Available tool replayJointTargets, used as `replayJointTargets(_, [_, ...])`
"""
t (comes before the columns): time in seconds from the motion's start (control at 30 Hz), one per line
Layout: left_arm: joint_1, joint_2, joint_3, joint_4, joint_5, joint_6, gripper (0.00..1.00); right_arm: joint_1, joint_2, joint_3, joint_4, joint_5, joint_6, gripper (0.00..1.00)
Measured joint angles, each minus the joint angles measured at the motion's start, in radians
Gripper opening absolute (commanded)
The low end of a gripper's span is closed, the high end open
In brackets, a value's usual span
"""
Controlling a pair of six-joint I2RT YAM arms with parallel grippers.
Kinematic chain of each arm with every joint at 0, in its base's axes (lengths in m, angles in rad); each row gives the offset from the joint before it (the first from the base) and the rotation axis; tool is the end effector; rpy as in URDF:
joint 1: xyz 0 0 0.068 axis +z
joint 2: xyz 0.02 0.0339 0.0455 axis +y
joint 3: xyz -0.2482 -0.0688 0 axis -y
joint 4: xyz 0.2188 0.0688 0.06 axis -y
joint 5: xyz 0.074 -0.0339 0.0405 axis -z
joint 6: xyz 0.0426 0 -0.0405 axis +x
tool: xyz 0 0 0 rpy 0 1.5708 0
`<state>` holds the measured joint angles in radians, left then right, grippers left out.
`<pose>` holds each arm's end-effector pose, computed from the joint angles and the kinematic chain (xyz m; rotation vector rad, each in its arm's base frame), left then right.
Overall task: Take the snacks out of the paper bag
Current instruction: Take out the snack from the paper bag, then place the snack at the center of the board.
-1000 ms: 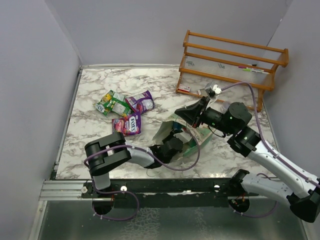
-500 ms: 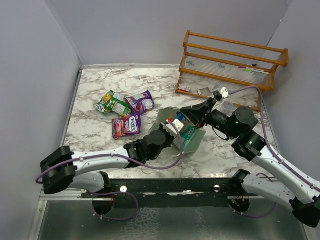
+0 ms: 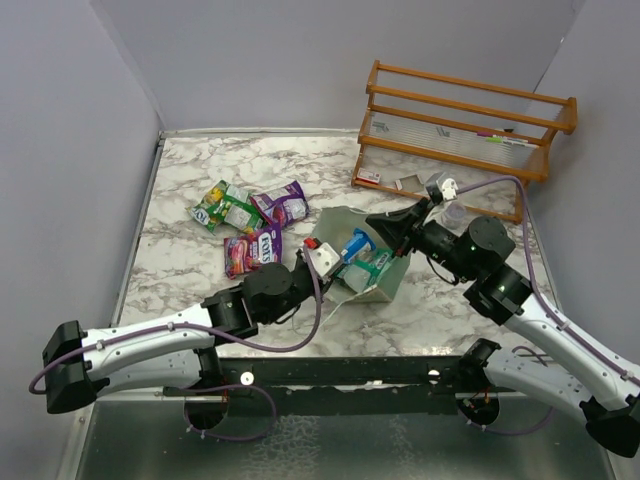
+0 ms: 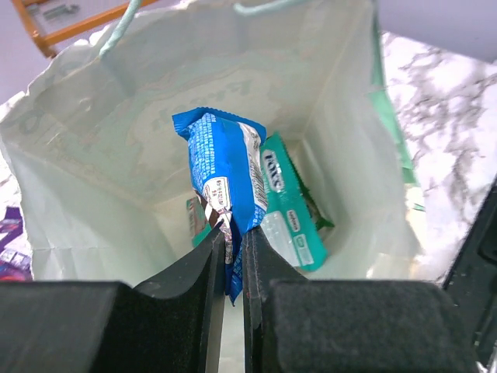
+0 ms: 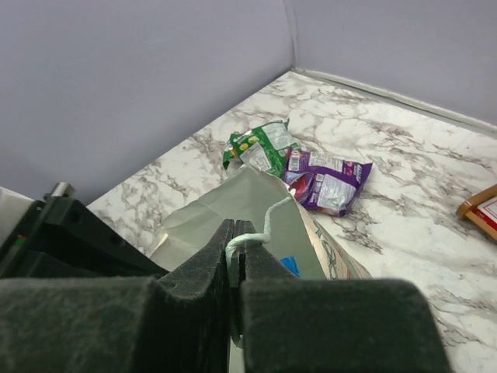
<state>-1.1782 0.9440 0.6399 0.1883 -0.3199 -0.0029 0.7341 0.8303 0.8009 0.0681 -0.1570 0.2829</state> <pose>0.0946 -0.1933 0.2930 0.7398 1.5513 -0.6155 0.1359 0.1316 0.3547 -0.4859 1.5317 0.9206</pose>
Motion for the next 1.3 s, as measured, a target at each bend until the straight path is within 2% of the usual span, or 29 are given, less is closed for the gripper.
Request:
replayJointTargets(0.2, [0.0,-0.046,0.066,-0.015,0.05,-0.013,0.0,0.0,-0.003,0.039,-0.064,0.068,-0.056,0.02])
replayJointTargets(0.5, [0.0,-0.102,0.345,-0.07,0.021,0.04,0.0,0.0,-0.017,0.138,-0.191,0.287,-0.143,0.02])
replayJointTargets(0.6, [0.0,-0.122,0.388,-0.071,-0.074,0.07,0.0,0.0,0.004,0.193,-0.227,0.396,-0.18,0.02])
replayJointTargets(0.77, [0.039,-0.114,0.374,-0.075,-0.33,0.11,0.0,0.0,0.013,0.217,-0.232,0.529,-0.274,0.02])
replayJointTargets(0.83, [0.129,-0.088,0.36,-0.111,-0.376,0.093,0.0,0.0,0.017,0.229,-0.229,0.561,-0.323,0.02])
replayJointTargets(0.97, [0.359,-0.023,0.311,-0.213,-0.369,0.005,0.0,0.0,0.021,0.246,-0.2,0.566,-0.435,0.02])
replayJointTargets(1.17, [0.69,0.071,0.233,-0.36,-0.235,-0.188,0.0,0.0,0.065,0.261,-0.188,0.426,-0.562,0.02])
replayJointTargets(1.3, [0.818,0.09,0.148,-0.418,-0.153,-0.309,0.0,-0.001,0.199,0.334,-0.193,0.278,-0.598,0.02])
